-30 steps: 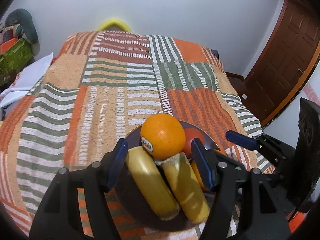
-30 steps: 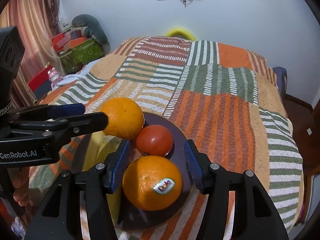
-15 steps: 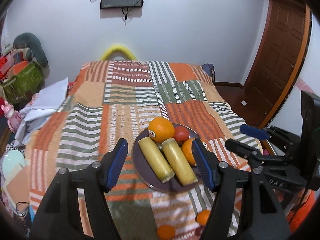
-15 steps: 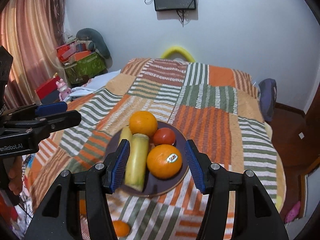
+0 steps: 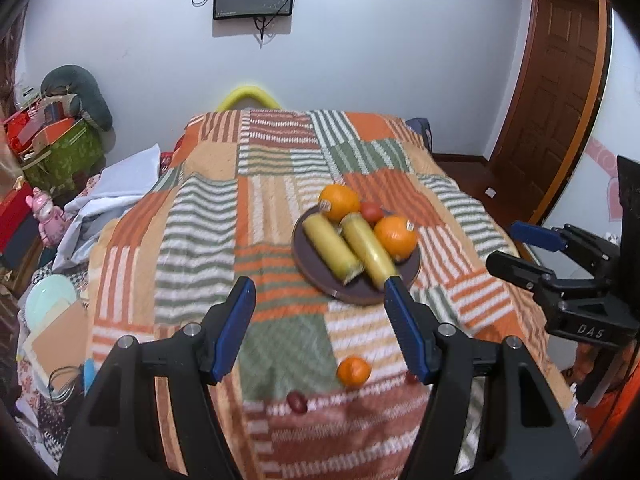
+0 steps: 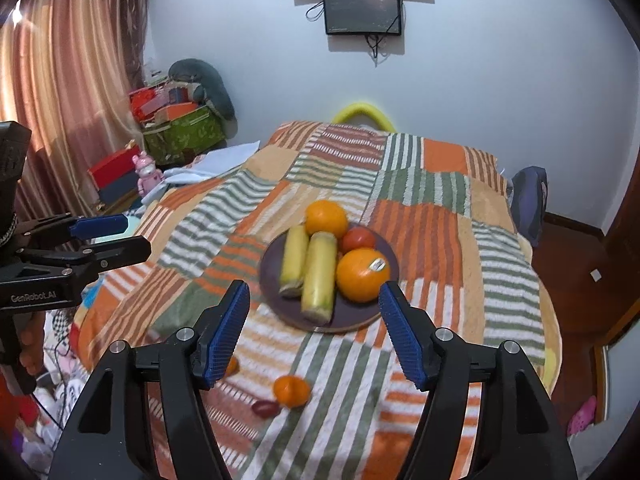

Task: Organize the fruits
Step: 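Withdraw both grippers from the plate toward the small tangerines, then grasp a small tangerine with the left gripper while the right gripper grasps another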

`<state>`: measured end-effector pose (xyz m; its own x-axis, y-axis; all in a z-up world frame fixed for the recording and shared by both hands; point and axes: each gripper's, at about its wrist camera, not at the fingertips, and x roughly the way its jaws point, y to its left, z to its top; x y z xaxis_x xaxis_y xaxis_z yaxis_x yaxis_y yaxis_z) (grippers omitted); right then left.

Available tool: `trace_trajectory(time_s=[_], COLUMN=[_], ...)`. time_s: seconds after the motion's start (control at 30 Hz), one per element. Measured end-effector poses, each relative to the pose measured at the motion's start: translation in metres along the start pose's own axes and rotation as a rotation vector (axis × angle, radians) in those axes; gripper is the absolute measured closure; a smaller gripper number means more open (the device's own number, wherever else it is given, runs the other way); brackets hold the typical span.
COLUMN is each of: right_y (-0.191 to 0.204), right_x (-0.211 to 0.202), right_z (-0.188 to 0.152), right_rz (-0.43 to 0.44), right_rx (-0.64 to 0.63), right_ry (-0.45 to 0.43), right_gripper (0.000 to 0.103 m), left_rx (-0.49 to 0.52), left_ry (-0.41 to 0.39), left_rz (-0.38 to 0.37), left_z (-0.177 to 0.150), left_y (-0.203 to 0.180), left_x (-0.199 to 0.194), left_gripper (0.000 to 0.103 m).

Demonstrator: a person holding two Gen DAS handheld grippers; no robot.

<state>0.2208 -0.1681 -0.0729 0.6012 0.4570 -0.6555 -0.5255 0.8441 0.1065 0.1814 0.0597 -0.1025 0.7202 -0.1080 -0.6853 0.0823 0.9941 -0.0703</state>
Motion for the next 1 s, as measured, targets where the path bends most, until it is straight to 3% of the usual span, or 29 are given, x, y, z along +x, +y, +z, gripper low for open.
trace_trajectory(time_s=[0.5,0.7,0.83,1.0], right_y=[0.02,0.015,0.014,0.011], right_x=[0.059,0.076,0.078,0.082], right_z=[-0.071,-0.082,-0.083,-0.085], right_rz=[0.012,0.043,0.061,0.08], right_rx=[0.026,0.065,0.08,0.088], right_ry=[0.203,0.258,0.263,0.271], right_gripper=[0.039,0.04,0.048,0.058], left_rx=[-0.03,-0.013,-0.003,0.001], left_ry=[0.1,0.156,0.196,0.231], left_rz=[-0.046,-0.098,-0.127,-0.156], left_z=[-0.063,-0.077,-0.082,-0.087], left_y=[0.005,-0.005,-0.014,-0.023], left_x=[0.035,0.06,0.077,0.091], left_gripper=[0.039,0.055,0.067,0.07])
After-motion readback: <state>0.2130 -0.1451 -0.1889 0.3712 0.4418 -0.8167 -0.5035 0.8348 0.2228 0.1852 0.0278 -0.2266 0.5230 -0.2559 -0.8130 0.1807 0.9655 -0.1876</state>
